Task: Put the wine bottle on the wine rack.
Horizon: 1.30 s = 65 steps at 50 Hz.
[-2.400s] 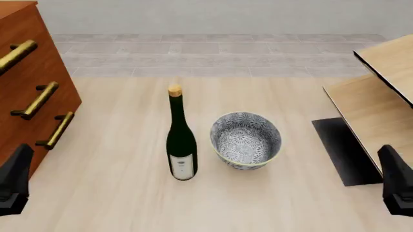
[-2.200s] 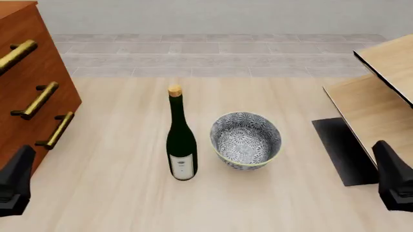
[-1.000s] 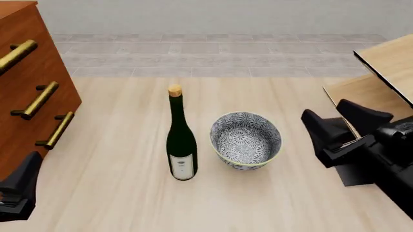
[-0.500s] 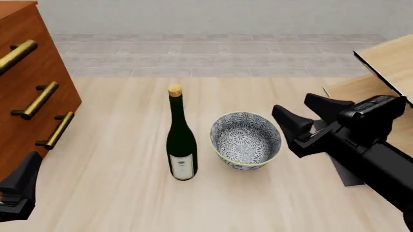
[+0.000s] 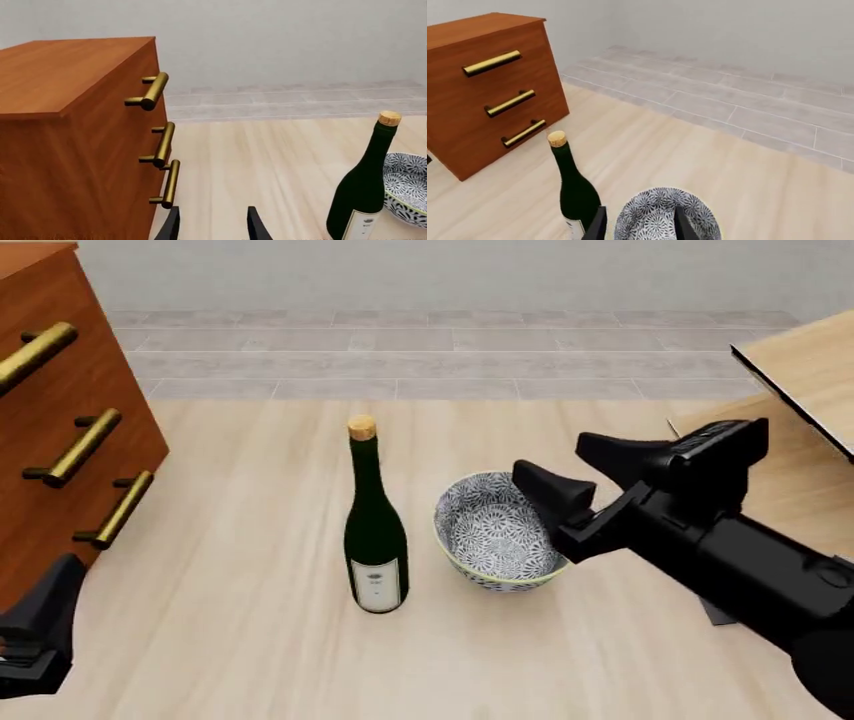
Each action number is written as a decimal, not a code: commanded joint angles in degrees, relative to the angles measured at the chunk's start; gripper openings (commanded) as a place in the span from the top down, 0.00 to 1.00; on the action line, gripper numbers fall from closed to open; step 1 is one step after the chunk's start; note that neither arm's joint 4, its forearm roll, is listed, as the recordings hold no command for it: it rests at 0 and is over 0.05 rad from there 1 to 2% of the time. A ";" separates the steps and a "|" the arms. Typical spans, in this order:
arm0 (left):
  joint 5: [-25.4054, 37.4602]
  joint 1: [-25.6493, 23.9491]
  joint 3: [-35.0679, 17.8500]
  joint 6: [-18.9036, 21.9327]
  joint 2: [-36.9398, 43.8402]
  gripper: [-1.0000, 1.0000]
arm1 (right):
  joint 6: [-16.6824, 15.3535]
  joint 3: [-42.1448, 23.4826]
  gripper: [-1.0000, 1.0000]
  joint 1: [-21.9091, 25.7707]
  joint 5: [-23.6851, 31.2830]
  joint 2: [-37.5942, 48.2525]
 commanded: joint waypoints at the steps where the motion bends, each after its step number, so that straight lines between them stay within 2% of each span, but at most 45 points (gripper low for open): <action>1: 0.24 -0.10 0.00 -0.21 0.01 0.00 | 0.42 -1.95 0.00 3.20 0.25 3.00; 33: 1.33 -0.33 0.00 -0.53 0.23 0.00 | -1.43 -9.70 0.00 9.25 0.42 11.15; 65: 2.29 0.18 0.01 -0.46 0.07 0.00 | -1.38 -14.17 0.00 11.32 -2.72 18.20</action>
